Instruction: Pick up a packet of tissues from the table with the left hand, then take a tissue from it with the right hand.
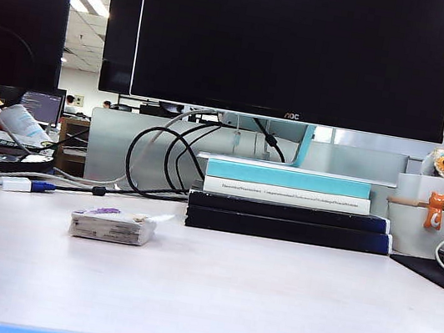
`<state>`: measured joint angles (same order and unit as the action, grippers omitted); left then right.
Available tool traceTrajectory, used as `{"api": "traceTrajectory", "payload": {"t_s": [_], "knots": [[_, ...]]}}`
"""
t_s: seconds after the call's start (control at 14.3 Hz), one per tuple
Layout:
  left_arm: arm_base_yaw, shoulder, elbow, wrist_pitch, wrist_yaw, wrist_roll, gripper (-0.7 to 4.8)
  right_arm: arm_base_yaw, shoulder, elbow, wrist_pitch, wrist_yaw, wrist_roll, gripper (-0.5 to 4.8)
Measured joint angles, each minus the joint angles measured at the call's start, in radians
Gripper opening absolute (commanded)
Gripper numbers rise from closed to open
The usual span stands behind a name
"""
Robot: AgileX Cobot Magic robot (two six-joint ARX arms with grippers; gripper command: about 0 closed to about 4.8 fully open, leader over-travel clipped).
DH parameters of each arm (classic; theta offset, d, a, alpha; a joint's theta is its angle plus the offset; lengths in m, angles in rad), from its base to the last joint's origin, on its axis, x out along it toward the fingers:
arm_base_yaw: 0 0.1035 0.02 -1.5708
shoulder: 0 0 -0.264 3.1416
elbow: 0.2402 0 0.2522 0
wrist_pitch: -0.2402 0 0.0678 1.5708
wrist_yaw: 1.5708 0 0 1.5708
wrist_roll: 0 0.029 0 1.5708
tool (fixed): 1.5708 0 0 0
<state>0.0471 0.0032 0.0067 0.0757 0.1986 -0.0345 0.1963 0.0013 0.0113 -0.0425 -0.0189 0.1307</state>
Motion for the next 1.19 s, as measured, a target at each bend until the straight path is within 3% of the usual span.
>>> {"api": "traceTrajectory", "payload": {"t_s": [0.07,0.14,0.21,0.42,0.56,0.7,0.77,0.98,1.05,1.19], "knots": [[0.000,0.000,0.000,-0.002,0.000,0.000,-0.05,0.000,0.000,0.000,0.000,0.001,0.000,1.68],[0.000,0.000,0.000,-0.002,0.000,0.000,-0.05,0.000,0.000,0.000,0.000,0.020,0.001,0.51],[0.000,0.000,0.000,-0.002,0.000,0.000,-0.05,0.000,0.000,0.000,0.000,0.023,0.000,-0.02],[0.000,0.000,0.011,0.002,-0.006,-0.001,-0.05,0.000,0.000,0.000,-0.046,0.091,0.000,-0.04],[0.000,0.083,0.212,0.026,-0.109,0.003,-0.05,0.001,0.000,0.000,-0.043,0.152,0.001,-0.04],[0.000,0.288,0.374,-0.002,-0.079,0.122,-0.05,0.001,0.000,0.001,0.001,0.180,0.001,-0.04],[0.000,0.407,0.451,-0.016,-0.012,0.214,0.02,0.001,0.000,0.004,0.002,0.180,0.001,-0.04],[0.000,0.710,0.619,-0.051,0.212,0.484,0.89,0.001,0.000,0.032,-0.011,0.180,0.003,-0.04],[-0.001,0.869,0.748,-0.169,0.274,0.695,1.15,0.001,0.002,0.093,-0.064,0.176,0.021,-0.05],[-0.007,1.007,0.831,-0.231,0.290,0.833,1.31,0.001,0.094,0.121,-0.036,0.175,0.060,-0.05]]}}
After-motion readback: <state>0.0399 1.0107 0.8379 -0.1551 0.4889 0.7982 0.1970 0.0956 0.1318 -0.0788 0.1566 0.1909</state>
